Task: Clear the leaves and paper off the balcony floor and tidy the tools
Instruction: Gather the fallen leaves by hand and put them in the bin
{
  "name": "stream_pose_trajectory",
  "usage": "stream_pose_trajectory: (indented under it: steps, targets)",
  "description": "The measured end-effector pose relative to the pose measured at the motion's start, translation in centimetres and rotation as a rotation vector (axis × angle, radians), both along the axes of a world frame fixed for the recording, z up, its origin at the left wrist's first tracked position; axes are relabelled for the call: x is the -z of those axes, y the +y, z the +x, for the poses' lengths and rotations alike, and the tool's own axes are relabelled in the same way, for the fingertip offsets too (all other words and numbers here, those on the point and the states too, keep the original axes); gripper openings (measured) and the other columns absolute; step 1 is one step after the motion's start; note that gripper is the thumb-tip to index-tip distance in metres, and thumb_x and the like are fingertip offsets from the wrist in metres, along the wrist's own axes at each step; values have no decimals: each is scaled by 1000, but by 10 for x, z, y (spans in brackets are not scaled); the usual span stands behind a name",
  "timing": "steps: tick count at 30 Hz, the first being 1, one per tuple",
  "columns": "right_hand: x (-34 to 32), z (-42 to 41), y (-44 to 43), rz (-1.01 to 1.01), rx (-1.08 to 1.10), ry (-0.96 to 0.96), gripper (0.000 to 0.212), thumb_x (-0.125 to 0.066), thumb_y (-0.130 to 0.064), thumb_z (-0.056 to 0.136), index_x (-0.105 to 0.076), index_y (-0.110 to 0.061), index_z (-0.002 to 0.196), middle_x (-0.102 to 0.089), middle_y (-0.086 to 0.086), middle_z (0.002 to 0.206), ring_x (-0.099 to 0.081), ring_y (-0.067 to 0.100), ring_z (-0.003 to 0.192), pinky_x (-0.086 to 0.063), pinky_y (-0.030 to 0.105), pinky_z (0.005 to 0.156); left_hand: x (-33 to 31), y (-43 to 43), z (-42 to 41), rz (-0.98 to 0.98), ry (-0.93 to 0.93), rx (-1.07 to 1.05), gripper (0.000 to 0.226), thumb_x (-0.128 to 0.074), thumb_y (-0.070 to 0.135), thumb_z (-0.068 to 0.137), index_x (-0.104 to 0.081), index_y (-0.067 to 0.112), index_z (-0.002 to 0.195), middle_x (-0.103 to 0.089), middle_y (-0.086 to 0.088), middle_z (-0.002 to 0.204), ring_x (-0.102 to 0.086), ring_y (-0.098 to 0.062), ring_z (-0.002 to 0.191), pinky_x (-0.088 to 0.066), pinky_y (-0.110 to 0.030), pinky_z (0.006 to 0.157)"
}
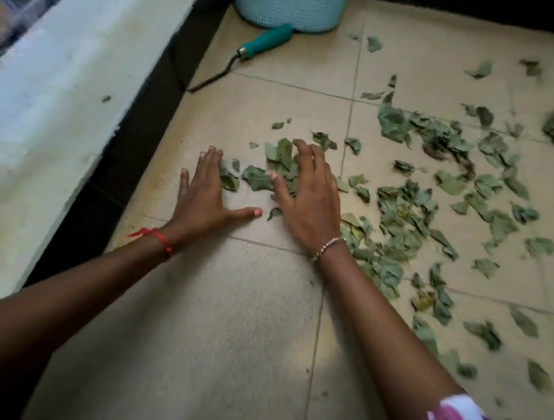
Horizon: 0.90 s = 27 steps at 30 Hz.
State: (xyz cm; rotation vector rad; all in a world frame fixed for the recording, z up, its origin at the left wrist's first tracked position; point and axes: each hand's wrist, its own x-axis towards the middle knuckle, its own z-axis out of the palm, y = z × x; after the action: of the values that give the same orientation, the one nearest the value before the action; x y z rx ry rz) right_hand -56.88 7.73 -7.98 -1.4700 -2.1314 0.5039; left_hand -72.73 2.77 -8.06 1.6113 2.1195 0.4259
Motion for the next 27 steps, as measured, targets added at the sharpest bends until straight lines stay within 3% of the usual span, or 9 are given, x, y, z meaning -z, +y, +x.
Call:
stream_pose_trajectory:
  steps: [3,8,11,15,20,23,25,27]
  targets:
    - [-6,6,-1,26,-79,-101,54,-44,-40,95,-37,-10,140,-40,9,142,-37,23,129,-31,39,109,3,-4,-5,15,18,57,120,-67,63,68,3,10,150,3,-5,160,3,-17,147,6,-37,117]
    - [-1,20,5,-53,-26,-202,65,-37,-51,95,-21,-18,148,-11,5,158,-5,20,146,-3,37,117,3,3,0,65,53,80,114,-59,66,72,0,7,150,-1,-8,160,-1,-20,147,2,-40,118]
    - [10,28,7,-107,31,-204,69,-30,-57,95,-10,-21,151,0,8,159,5,20,146,4,36,117,3,20,10,74,45,101,104,-45,69,81,-1,4,150,-3,-11,159,-2,-21,147,2,-41,118]
    - [16,29,15,-73,155,-97,67,-27,-58,95,-15,-20,149,-4,11,158,2,20,146,4,34,116,4,54,32,119,-2,92,90,-21,66,85,-6,5,150,-7,-11,159,-4,-20,147,3,-42,118]
    - [16,24,44,-104,283,1,58,-23,-48,99,-24,-15,147,-16,8,157,-8,18,146,-2,35,119,7,86,51,172,-97,91,69,-22,55,97,-16,11,150,-18,-5,158,-10,-16,146,3,-40,118]
    - [13,20,61,-124,225,41,51,-21,-40,102,-30,-15,145,-26,3,154,-17,13,144,-3,34,120,9,93,56,189,-154,159,67,-19,54,93,-29,14,146,-31,-3,153,-18,-14,144,0,-38,118]
    - [9,17,66,-161,143,108,47,-22,-35,103,-39,-14,141,-38,2,149,-29,13,139,-10,35,119,8,94,53,191,-285,160,69,-21,57,89,-37,15,142,-42,-2,147,-33,-14,138,-9,-36,118]
    - [7,18,66,-193,106,213,45,-25,-34,103,-54,-14,130,-55,5,134,-47,17,126,-31,38,111,5,91,48,236,-536,129,72,-27,61,85,-46,13,135,-52,-3,137,-47,-12,126,-30,-33,112]
